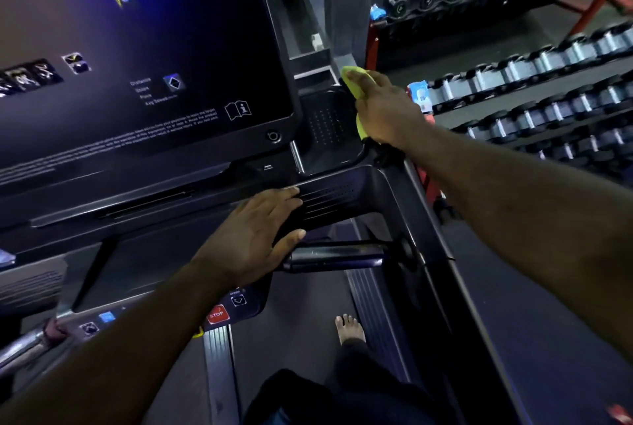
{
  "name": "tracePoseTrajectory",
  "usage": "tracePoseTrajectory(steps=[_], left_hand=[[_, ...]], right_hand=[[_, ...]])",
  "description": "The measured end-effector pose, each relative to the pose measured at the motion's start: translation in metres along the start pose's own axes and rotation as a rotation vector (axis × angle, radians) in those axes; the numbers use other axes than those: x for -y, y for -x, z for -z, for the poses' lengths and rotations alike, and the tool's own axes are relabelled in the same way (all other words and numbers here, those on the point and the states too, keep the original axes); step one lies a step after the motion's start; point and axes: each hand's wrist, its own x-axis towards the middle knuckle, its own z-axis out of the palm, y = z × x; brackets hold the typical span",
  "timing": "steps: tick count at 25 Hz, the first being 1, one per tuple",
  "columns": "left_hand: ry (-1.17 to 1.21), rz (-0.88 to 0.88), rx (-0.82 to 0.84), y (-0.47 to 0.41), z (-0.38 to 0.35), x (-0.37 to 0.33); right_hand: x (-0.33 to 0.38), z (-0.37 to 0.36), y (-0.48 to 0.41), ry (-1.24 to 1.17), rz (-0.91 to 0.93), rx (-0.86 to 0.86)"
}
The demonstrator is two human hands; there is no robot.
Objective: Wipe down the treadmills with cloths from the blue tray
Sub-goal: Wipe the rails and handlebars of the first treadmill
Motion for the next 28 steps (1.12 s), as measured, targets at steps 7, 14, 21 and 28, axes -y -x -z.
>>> tracePoseTrajectory(steps=[7,14,21,28], left_hand=[[0.028,-0.019,-0.002,0.003,-0.002,0.004],[0.096,-0.031,-0.007,-0.004,-0.005,0.008],[0.167,0.009,-0.037,-0.005,-0.007,0.008],[0.13,0.041,-0.024,-0.002,-0.004,0.006]], right_hand=[[0.001,-0.013,0.094,0.091,-0.049,-0.034],[-0.013,-0.025,0.122,0.171,-0.064,-0.061],[0.03,0.003,-0.002,0.038,0.076,-0.086],[0.023,0.004,-0.018,0.029,0.089,0.002]])
